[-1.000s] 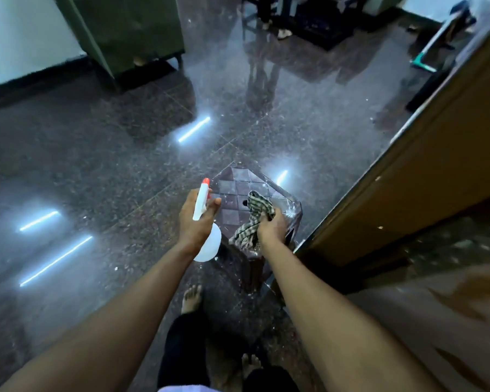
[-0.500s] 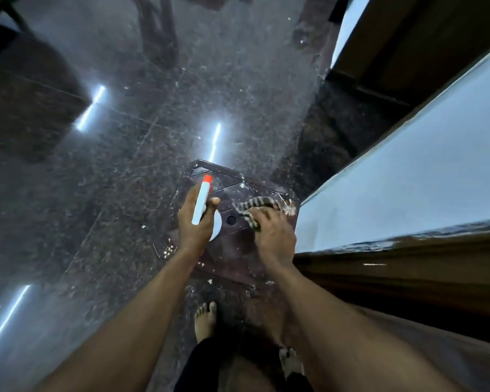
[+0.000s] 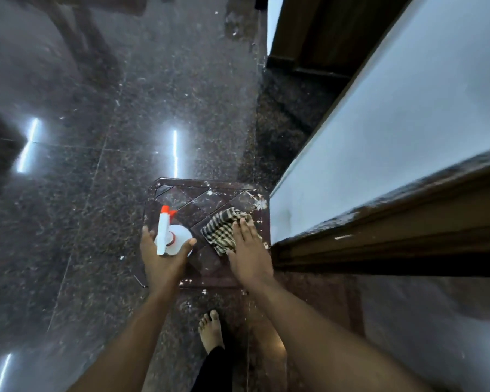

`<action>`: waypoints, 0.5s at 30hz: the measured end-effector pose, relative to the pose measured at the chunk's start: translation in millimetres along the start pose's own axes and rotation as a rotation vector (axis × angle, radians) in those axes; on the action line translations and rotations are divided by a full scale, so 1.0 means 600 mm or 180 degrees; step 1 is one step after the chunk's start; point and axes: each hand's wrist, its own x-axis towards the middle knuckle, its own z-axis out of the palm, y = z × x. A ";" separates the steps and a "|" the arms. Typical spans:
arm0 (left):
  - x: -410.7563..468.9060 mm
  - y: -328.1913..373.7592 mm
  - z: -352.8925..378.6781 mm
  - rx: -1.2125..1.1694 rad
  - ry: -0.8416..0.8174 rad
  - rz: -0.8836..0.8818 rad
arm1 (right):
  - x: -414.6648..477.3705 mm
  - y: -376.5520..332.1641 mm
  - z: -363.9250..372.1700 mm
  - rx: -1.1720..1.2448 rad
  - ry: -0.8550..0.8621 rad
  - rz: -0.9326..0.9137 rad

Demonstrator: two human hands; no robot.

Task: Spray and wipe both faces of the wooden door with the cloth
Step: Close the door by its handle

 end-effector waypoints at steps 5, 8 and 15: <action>-0.041 0.011 0.024 0.0498 0.0012 0.0014 | -0.056 0.029 -0.078 0.0200 0.0613 0.0048; -0.083 0.038 0.050 0.0989 -0.0077 -0.0373 | -0.113 0.062 -0.124 0.0300 0.0868 0.0015; -0.262 0.126 0.071 0.1741 -0.0837 0.1314 | -0.318 0.156 -0.187 0.0373 0.1320 0.0209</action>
